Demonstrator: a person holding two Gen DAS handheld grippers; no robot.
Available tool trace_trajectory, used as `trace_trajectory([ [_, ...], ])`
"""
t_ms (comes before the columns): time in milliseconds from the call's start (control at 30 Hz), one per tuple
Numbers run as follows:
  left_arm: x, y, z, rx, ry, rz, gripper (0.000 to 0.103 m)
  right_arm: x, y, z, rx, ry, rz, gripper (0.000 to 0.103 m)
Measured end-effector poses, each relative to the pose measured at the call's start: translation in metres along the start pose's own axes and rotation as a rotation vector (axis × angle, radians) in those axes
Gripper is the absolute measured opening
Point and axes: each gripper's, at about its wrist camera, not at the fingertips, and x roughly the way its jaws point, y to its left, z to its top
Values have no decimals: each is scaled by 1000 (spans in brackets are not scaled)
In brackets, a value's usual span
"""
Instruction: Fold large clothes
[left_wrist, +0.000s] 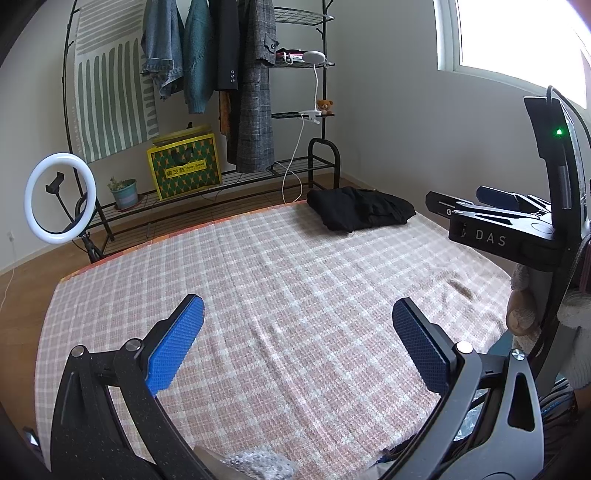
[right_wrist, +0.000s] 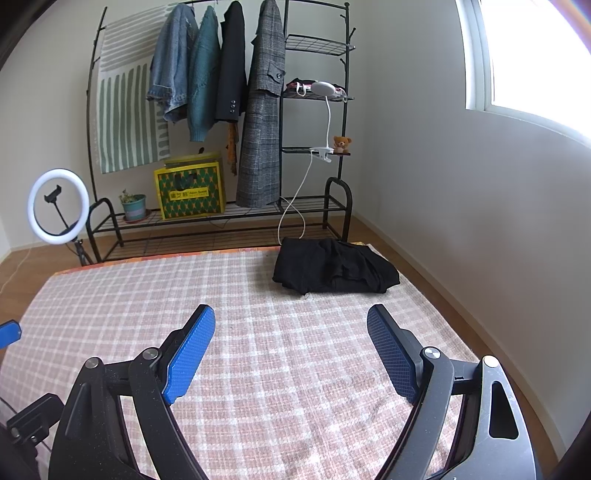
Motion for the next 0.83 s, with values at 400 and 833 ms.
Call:
trace_trajectory([
  [400, 0, 0, 1, 0, 0, 2, 103, 1, -2, 0, -2, 1, 1, 85],
  [833, -2, -2, -5, 3, -27, 31, 103, 3, -4, -2, -5, 4, -4, 85],
])
